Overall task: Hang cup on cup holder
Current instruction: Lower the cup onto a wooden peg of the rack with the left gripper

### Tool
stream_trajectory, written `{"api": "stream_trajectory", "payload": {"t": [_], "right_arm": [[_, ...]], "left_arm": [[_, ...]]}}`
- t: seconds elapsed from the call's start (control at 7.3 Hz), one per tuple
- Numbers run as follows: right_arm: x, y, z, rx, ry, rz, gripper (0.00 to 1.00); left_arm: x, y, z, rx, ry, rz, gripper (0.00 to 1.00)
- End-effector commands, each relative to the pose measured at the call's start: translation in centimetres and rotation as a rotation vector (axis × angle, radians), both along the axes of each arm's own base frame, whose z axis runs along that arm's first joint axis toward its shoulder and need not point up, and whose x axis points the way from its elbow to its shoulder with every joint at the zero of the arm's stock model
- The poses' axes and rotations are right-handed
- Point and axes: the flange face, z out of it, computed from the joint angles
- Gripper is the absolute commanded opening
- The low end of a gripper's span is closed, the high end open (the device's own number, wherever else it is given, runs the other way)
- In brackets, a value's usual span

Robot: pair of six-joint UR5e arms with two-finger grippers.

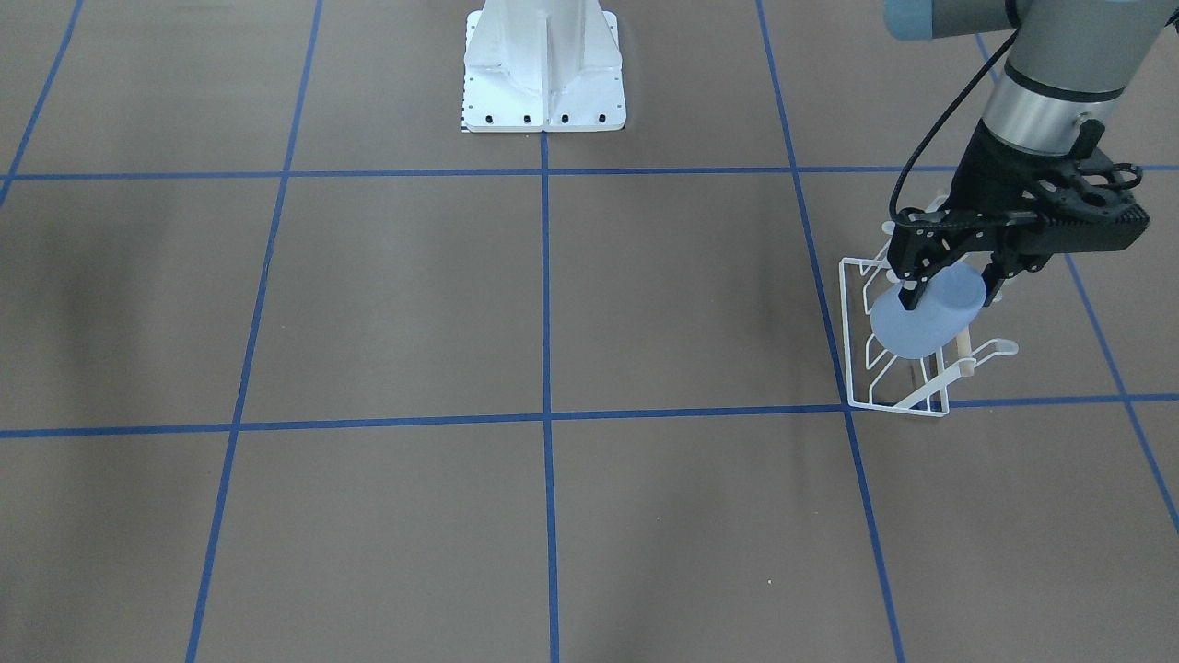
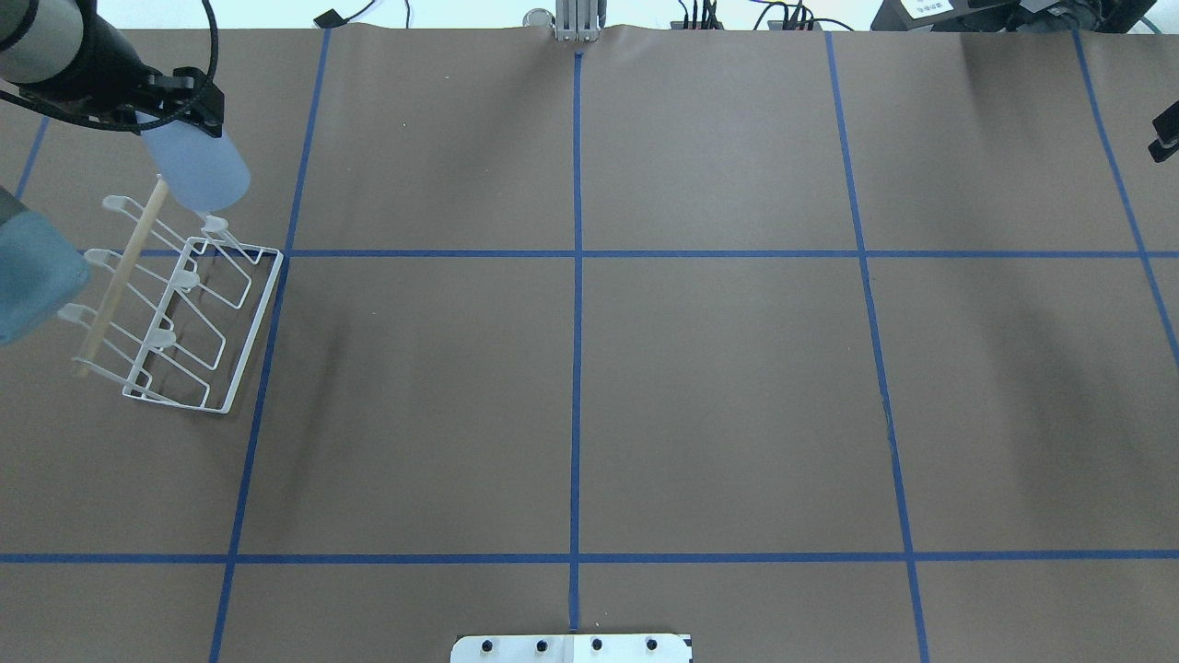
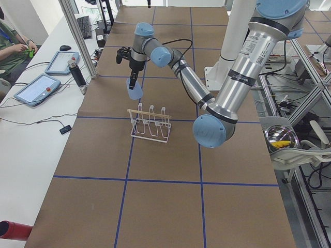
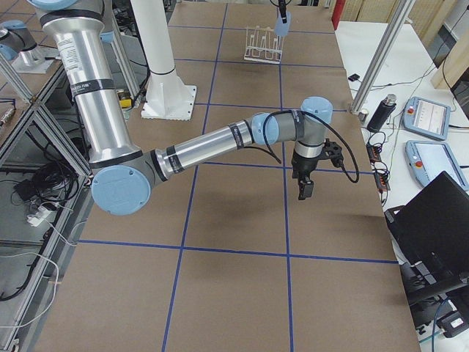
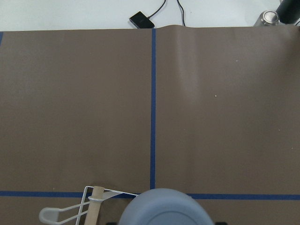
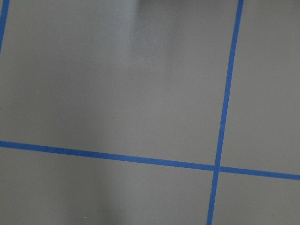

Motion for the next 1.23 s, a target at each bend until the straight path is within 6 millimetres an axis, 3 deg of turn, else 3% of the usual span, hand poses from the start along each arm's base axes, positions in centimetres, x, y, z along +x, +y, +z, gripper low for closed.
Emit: {"api": "stream_trajectory", "payload": {"t": [0.0, 0.68, 0.96, 1.1], "right_arm": [[0.0, 0.0, 0.1, -0.004, -0.002, 0.000, 1.00], [0.0, 0.1, 0.3, -0.009, -0.004, 0.000, 1.00], [0.0, 0.2, 0.4, -0.010, -0.004, 0.000, 1.00], [0.0, 0.2, 0.4, -0.010, -0.004, 0.000, 1.00]], "left_arm": [[1.4, -0.1, 1.0, -0.007, -0.022, 0.012, 0.00], [2.4, -1.4, 5.7, -0.009, -0.023, 0.014, 0.00], [3.6, -1.2, 6.4, -0.023, -0.030, 0.032, 0.00], [3.9, -1.1, 6.6, -0.042, -0.023, 0.032, 0.16]]}}
